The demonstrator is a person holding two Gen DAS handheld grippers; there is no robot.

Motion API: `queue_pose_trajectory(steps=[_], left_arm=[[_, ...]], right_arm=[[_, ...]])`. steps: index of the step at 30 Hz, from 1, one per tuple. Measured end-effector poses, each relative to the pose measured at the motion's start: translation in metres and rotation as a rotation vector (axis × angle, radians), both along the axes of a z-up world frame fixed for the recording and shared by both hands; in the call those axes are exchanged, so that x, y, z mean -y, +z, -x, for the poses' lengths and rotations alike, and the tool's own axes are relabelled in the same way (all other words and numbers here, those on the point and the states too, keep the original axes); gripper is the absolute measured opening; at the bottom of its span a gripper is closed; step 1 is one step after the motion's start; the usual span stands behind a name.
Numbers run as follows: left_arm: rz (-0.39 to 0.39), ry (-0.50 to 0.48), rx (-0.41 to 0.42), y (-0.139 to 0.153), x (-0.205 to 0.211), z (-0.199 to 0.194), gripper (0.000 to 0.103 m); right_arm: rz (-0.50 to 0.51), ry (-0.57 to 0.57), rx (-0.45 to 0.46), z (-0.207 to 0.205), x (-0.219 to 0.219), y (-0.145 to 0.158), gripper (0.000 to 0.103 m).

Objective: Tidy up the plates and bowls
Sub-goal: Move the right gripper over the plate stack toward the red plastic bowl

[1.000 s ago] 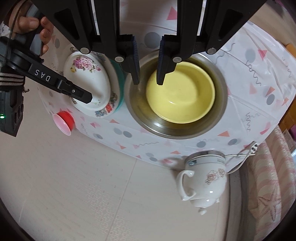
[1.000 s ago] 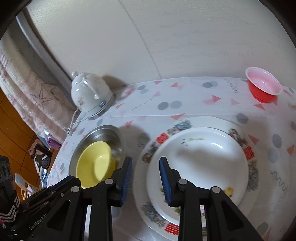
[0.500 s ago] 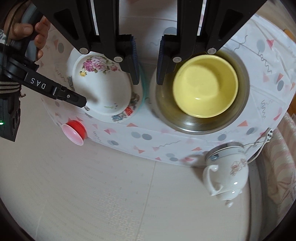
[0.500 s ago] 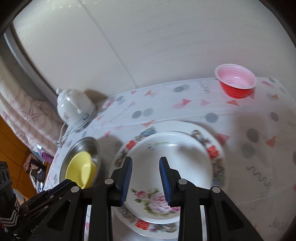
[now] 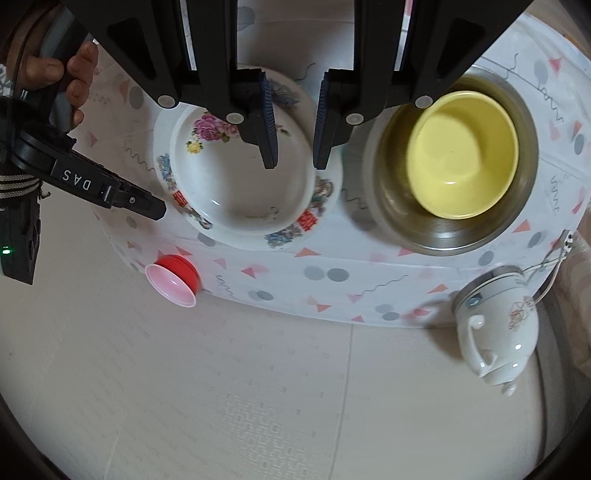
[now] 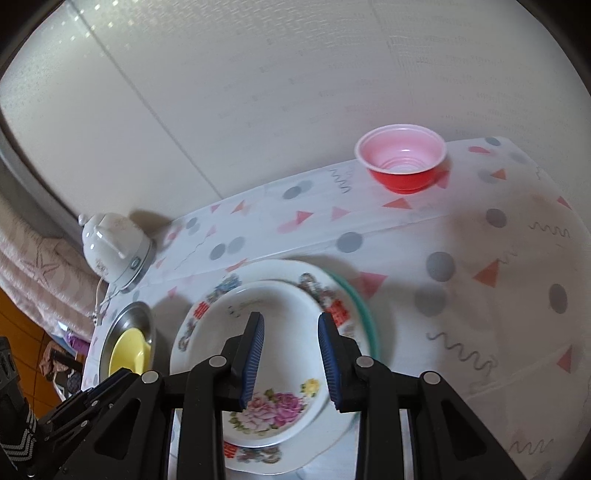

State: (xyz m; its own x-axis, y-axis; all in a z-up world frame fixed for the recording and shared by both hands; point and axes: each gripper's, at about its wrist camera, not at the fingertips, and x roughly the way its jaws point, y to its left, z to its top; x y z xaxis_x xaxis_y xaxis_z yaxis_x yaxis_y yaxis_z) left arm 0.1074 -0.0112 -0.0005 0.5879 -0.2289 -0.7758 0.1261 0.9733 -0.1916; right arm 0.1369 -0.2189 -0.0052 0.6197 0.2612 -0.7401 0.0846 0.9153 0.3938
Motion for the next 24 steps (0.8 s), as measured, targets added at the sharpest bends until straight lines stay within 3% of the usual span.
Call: queue_pose_trajectory(steps=[15, 24], left_arm=[[0.017, -0.082, -0.043, -0.005, 0.045, -0.035, 0.028], [0.030, -0.101, -0.087, -0.007, 0.069, -0.066, 0.033]], right_arm=[[-0.033, -0.164, -0.081, -0.006, 0.072, -0.025, 0.030], [-0.066, -0.204, -0.108, -0.019, 0.100, -0.032, 0.030]])
